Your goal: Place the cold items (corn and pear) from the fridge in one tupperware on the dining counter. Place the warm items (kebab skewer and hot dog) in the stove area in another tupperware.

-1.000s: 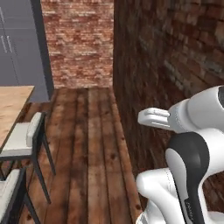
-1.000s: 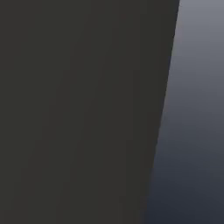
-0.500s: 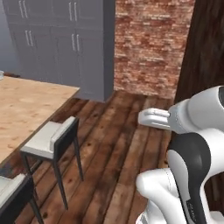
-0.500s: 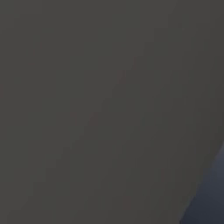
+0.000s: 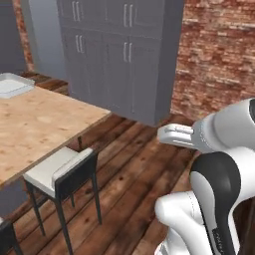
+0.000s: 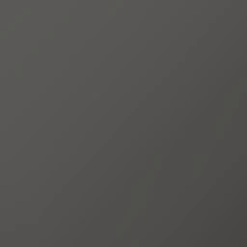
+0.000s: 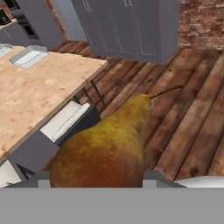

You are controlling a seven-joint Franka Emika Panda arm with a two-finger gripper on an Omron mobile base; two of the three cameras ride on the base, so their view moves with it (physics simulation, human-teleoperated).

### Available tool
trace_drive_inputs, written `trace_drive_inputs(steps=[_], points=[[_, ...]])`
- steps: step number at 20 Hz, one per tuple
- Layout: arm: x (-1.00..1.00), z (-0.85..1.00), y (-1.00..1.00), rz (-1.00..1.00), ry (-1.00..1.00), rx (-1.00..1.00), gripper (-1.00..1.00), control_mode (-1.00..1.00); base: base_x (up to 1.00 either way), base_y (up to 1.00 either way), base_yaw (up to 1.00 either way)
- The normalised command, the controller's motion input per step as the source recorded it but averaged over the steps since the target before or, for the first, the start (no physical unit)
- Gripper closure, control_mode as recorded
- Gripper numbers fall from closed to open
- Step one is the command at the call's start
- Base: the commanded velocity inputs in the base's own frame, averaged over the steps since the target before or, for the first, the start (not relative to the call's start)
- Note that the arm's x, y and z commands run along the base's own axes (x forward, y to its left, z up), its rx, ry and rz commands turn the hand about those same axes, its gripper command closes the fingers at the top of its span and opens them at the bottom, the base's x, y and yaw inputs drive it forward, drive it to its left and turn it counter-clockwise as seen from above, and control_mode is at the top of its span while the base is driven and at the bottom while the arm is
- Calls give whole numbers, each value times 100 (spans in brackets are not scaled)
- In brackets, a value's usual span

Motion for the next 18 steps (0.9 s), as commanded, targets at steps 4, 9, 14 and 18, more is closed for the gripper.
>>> trace_drive_inputs(steps=[4,9,14,18], points=[[0,0,0,0,0,0,100,100,97,-87,48],[0,0,0,0,0,0,100,100,95,-90,45],[0,0,0,0,0,0,100,100,93,-92,42],[0,0,0,0,0,0,100,100,95,-91,39]])
